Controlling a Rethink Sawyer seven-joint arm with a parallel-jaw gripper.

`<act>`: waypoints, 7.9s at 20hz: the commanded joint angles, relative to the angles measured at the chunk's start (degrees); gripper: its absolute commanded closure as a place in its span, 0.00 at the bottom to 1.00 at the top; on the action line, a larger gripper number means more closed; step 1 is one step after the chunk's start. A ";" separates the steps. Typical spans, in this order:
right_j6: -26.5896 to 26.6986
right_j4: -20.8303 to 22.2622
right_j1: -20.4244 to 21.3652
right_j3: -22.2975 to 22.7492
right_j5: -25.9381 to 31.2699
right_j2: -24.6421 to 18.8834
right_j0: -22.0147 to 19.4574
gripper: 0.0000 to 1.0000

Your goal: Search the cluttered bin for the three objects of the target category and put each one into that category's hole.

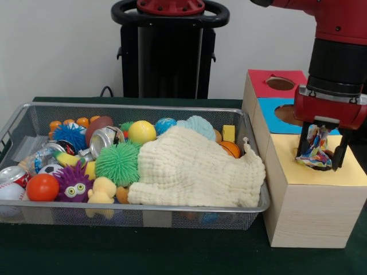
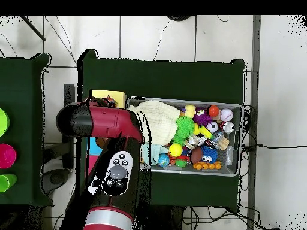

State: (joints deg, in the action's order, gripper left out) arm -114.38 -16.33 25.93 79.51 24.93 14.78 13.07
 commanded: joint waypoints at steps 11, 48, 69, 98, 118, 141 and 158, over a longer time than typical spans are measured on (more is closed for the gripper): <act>-9.57 -0.84 -1.03 -0.22 8.08 -2.40 -1.22 0.00; -9.82 -1.38 1.89 -1.54 13.75 -2.79 -1.32 0.00; -8.04 0.15 1.46 -3.08 15.41 -2.66 -1.65 1.00; -9.35 -1.00 -0.22 -0.42 10.70 -3.89 -1.93 0.00; -10.88 -2.13 1.17 -1.67 15.21 -3.06 -1.84 0.00; -7.85 -0.46 2.32 -2.17 15.69 -2.41 -3.18 0.00; -7.69 1.47 4.06 -1.50 17.84 -0.77 -3.64 1.00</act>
State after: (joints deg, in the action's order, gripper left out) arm -114.38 -16.55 29.79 76.74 35.20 15.31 10.07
